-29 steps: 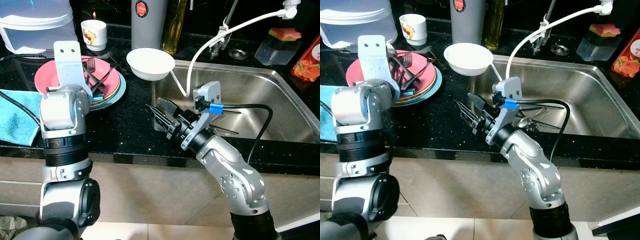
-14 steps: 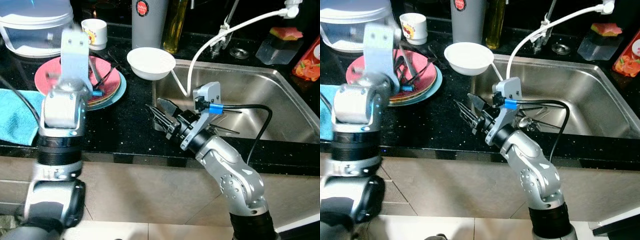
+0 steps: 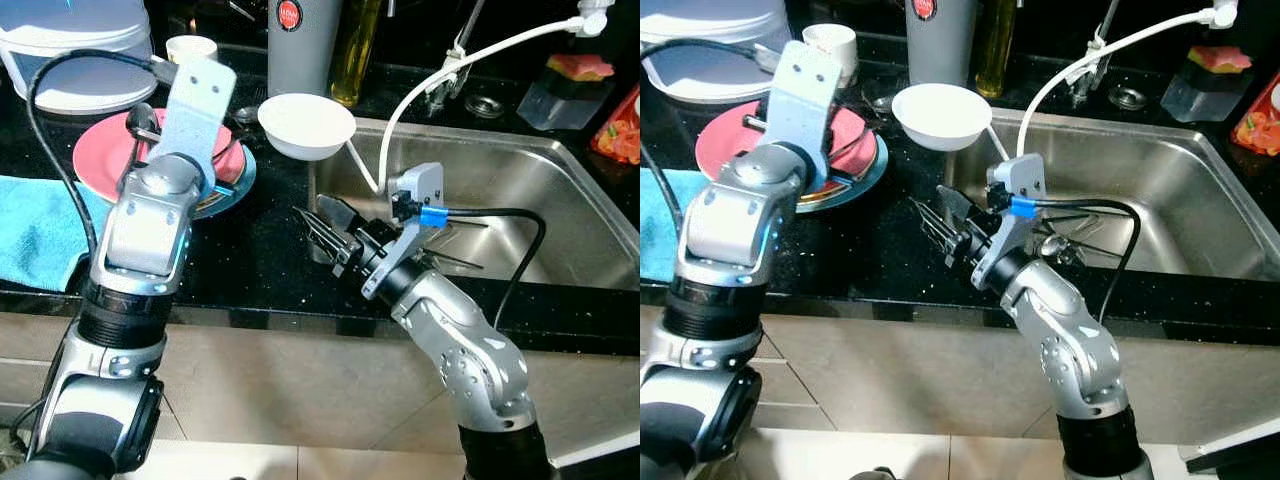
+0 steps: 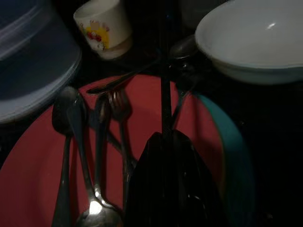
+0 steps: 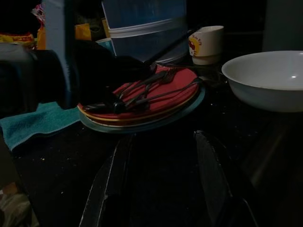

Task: Kitchen organization

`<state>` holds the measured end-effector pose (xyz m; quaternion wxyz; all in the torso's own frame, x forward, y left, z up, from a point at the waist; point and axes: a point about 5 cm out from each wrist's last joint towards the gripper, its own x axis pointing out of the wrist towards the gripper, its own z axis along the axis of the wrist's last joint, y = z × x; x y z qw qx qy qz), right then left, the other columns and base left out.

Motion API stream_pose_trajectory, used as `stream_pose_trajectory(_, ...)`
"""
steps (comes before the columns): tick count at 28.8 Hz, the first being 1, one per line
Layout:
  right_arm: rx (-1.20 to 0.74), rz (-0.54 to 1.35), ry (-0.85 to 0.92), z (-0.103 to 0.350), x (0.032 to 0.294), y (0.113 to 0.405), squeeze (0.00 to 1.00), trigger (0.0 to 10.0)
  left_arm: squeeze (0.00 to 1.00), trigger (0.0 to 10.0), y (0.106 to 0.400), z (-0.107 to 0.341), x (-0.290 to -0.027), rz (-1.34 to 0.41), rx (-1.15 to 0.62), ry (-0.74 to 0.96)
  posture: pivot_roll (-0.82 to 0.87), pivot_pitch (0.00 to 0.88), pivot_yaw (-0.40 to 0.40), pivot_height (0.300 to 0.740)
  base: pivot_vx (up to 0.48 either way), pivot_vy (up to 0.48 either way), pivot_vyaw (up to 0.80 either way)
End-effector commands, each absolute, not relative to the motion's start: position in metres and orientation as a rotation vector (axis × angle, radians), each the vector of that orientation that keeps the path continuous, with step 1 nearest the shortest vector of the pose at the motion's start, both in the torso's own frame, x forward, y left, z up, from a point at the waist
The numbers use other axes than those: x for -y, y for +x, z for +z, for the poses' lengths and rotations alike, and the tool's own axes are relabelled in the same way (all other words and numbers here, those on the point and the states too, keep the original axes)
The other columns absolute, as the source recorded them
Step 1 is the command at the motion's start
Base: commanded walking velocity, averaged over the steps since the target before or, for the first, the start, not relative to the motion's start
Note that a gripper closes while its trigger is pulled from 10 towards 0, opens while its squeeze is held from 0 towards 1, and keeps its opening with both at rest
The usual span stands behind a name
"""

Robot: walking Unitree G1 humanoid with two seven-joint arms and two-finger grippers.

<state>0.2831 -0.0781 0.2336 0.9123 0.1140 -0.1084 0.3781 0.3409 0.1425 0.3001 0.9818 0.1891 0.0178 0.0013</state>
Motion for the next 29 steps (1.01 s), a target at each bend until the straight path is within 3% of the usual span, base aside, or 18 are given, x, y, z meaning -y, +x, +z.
stream_pose_trajectory(1,0.227,0.772,0.242,0.235,0.080,0.282,0.00,10.0,0.00,10.0,0.335,0.307,-0.131,-0.034,0.063,0.440,0.24,0.082,-0.066,0.740,0.000,0.000,0.00)
stream_pose_trajectory(8,0.228,0.769,0.241,0.235,0.080,0.283,0.00,10.0,0.00,10.0,0.333,0.307,-0.113,-0.221,0.083,0.459,0.24,0.080,-0.070,0.740,0.000,0.000,0.00)
stream_pose_trajectory(10,0.237,0.710,0.240,0.237,0.085,0.288,0.00,10.0,0.00,10.0,0.326,0.303,-0.095,-0.472,0.064,0.433,0.24,0.080,-0.070,0.740,0.000,0.000,0.00)
stream_pose_trajectory(14,0.237,0.560,0.218,0.237,0.097,0.300,0.00,10.0,0.00,10.0,0.321,0.292,-0.082,-0.657,-0.014,0.382,0.24,0.083,-0.071,0.740,0.000,0.000,0.00)
stream_pose_trajectory(22,0.227,0.217,0.157,0.236,0.136,0.321,0.00,10.0,0.00,10.0,0.333,0.276,-0.064,-0.770,-0.088,0.361,0.24,0.089,-0.079,0.740,0.000,0.000,0.00)
stream_pose_trajectory(27,0.230,0.115,0.140,0.236,0.148,0.324,0.00,10.0,0.00,10.0,0.346,0.273,-0.065,-0.727,-0.111,0.358,0.23,0.093,-0.079,0.740,0.000,0.000,0.00)
stream_pose_trajectory(29,0.236,0.056,0.140,0.237,0.155,0.324,0.00,10.0,0.08,10.0,0.354,0.274,-0.065,-0.733,-0.118,0.333,0.23,0.096,-0.079,0.740,0.000,0.000,0.00)
